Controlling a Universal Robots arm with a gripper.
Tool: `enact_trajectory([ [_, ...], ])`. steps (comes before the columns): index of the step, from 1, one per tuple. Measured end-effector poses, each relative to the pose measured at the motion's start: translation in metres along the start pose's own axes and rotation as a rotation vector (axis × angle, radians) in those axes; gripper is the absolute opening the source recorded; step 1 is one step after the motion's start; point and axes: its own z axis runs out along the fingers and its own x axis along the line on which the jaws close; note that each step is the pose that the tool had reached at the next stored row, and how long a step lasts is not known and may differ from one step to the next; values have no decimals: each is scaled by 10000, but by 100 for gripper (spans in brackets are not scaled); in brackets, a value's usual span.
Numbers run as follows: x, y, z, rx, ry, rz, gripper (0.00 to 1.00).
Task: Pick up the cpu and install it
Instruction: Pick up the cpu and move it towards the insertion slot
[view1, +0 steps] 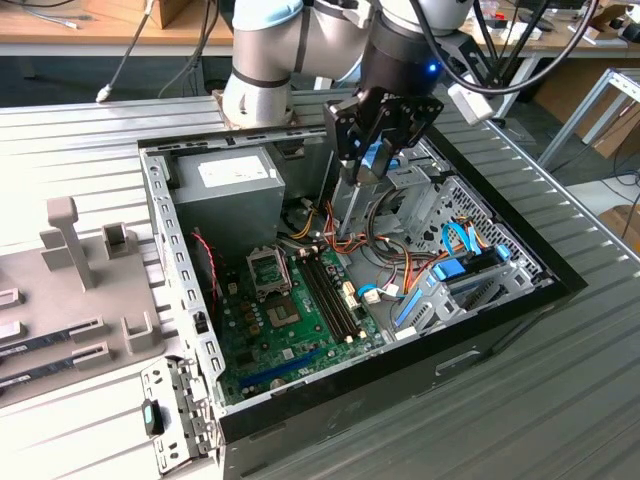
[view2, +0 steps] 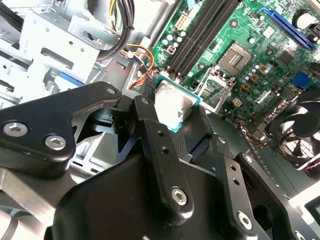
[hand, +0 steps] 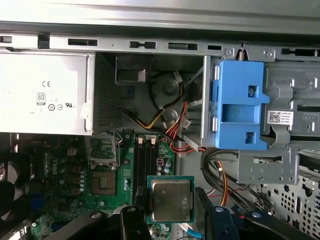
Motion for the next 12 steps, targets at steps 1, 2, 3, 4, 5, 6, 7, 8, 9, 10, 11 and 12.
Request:
enact_trajectory([
  [1, -13, -1, 4, 1, 1, 0, 47],
  [2, -12, -2, 5, 2, 1, 1, 47],
  [3, -12, -4, 6, 0, 1, 2, 47],
  [4, -13, -5, 7, 0, 0, 1, 47],
  [5, -13, -5, 7, 0, 0, 1, 47],
  [6, -13, -6, 7, 0, 0, 1, 47],
  [7, -14, -6, 7, 0, 0, 1, 47],
  [8, -14, -6, 7, 0, 0, 0, 47],
  [9, -13, -7, 7, 0, 0, 0, 47],
  [10, -10, -9, 7, -1, 0, -1, 47],
  [11, -6, -12, 7, 0, 0, 0, 47],
  [12, 1, -16, 8, 0, 1, 0, 47],
])
